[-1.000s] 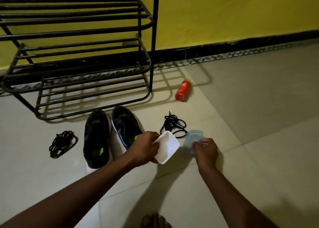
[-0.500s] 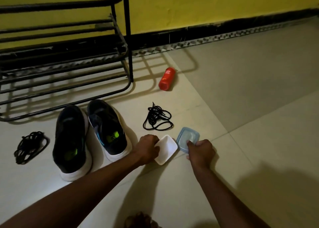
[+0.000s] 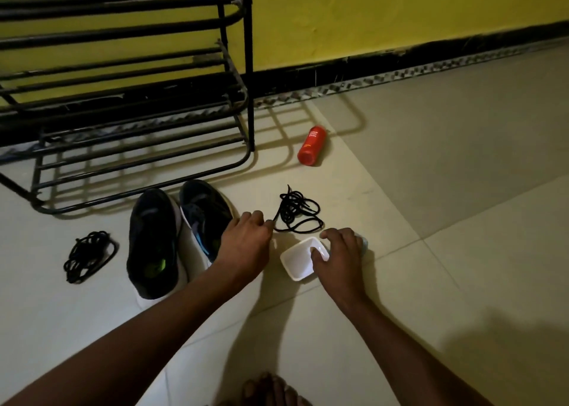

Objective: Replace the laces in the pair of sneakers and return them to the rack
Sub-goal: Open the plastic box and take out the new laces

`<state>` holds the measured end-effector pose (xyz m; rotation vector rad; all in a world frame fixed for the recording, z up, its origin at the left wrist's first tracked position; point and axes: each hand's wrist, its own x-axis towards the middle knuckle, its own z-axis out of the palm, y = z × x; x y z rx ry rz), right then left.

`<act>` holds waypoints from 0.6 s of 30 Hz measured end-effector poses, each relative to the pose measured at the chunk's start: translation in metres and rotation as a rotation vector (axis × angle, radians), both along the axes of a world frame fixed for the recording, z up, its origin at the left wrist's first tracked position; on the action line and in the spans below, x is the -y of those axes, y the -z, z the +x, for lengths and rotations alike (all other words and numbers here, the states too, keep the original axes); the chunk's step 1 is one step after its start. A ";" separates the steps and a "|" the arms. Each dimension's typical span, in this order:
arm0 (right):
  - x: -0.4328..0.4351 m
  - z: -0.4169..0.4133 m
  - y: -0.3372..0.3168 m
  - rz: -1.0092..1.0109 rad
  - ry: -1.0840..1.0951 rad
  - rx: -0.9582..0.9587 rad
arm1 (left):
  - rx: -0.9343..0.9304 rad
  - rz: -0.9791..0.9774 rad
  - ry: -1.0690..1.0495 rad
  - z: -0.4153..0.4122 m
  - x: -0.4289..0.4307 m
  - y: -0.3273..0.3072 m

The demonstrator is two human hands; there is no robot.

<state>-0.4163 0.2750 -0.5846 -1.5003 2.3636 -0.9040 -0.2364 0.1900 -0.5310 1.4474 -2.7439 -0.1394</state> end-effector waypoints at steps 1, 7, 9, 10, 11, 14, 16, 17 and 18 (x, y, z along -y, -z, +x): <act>0.004 0.004 -0.001 0.047 -0.022 0.004 | 0.042 -0.010 -0.010 0.008 0.001 -0.001; 0.014 0.015 -0.004 0.280 -0.048 -0.006 | 0.103 0.010 0.045 0.038 -0.001 0.005; 0.014 0.015 -0.004 0.297 -0.059 -0.026 | 0.104 0.022 0.059 0.041 -0.002 0.006; 0.014 0.015 -0.004 0.302 -0.060 -0.031 | 0.102 0.021 0.062 0.042 -0.002 0.006; 0.015 0.015 -0.004 0.300 -0.057 -0.035 | 0.099 0.019 0.059 0.042 -0.003 0.005; 0.020 0.013 -0.006 0.198 -0.027 -0.058 | 0.035 -0.023 0.057 0.035 -0.004 0.003; 0.030 0.004 -0.008 0.111 -0.040 -0.070 | -0.009 -0.016 0.052 0.022 -0.001 0.000; 0.037 -0.003 -0.009 0.105 -0.062 -0.050 | -0.018 0.011 0.049 0.014 0.001 -0.002; 0.047 -0.012 -0.008 0.121 -0.097 -0.024 | -0.021 0.047 0.040 0.005 0.007 -0.002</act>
